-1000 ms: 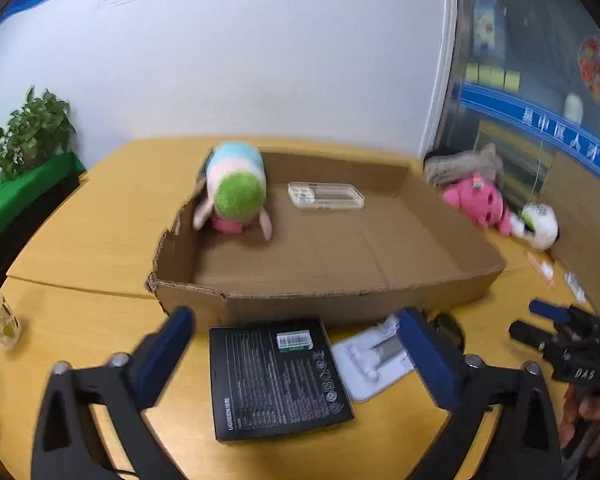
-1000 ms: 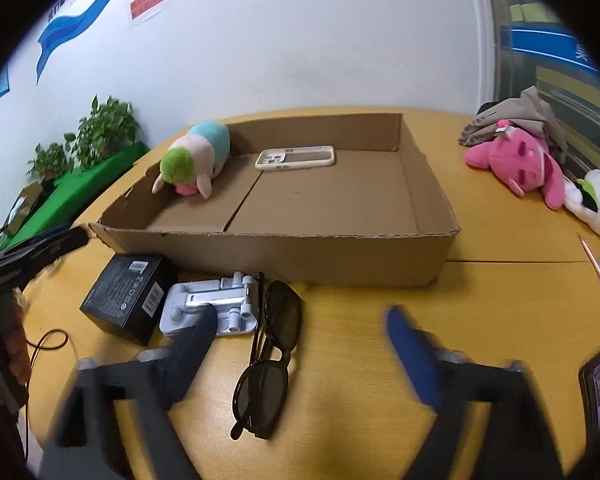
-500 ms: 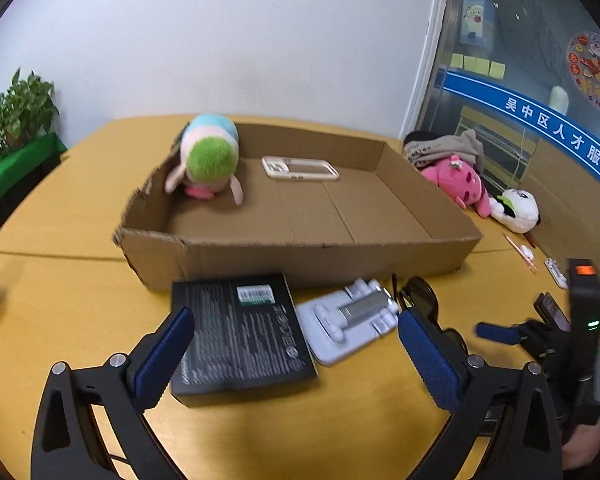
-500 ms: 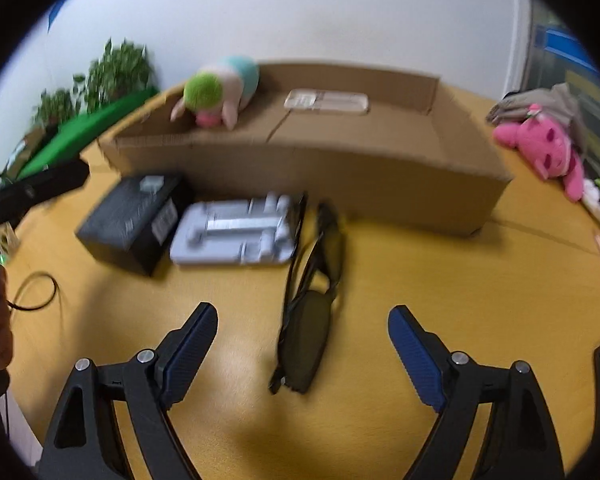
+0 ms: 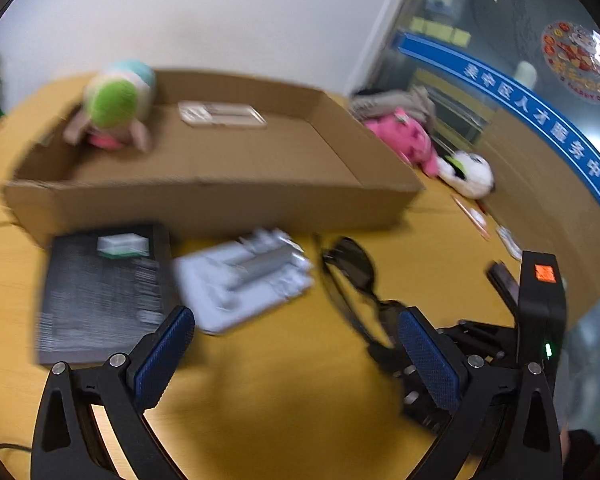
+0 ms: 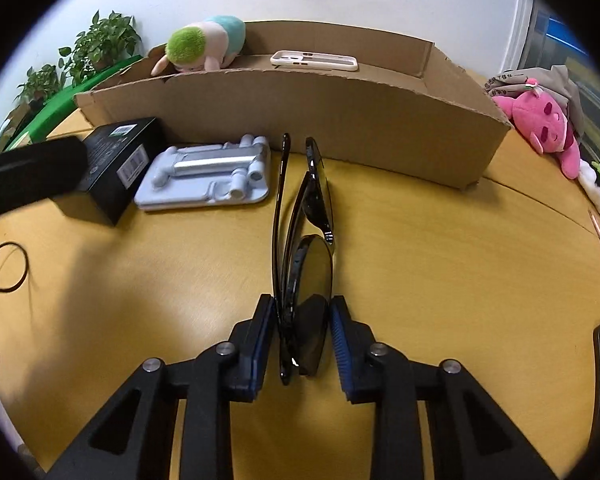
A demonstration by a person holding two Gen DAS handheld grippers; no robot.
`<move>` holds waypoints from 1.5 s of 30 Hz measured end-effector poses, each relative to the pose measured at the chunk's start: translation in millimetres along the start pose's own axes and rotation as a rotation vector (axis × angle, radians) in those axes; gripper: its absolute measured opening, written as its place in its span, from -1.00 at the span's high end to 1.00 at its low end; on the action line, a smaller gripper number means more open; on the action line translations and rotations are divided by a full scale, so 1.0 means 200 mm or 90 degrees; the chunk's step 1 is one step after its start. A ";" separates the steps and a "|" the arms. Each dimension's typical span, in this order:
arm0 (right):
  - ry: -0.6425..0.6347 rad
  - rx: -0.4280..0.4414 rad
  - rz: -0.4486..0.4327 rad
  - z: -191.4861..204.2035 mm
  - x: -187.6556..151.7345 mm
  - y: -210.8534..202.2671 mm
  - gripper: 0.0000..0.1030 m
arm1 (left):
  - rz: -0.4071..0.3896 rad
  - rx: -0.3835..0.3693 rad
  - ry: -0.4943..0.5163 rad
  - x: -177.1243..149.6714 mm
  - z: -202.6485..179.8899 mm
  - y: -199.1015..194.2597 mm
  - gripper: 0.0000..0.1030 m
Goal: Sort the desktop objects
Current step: 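Close the right gripper on the black sunglasses frame, then lift the sunglasses with the right gripper and carry them over the box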
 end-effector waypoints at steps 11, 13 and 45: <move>0.000 -0.002 -0.021 0.06 -0.17 -0.13 0.47 | 0.159 -0.151 -0.138 -0.10 -0.16 0.27 -0.91; -0.019 -0.010 -0.031 0.10 -0.18 -0.15 0.49 | 0.172 -0.171 -0.135 -0.11 -0.22 0.29 -0.88; -0.142 -0.076 -0.031 0.18 -0.13 -0.14 0.52 | 0.215 -0.108 -0.127 -0.12 -0.18 0.47 0.28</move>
Point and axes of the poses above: each gripper's, at about its wrist camera, not at the fingertips, and y roughly the way its jaws point, z to its left, x to its top, the point moved 8 cm from there along y, roughly the way its jaws point, and after that the axes turned 7 degrees about -z, right-handed, at the moved point
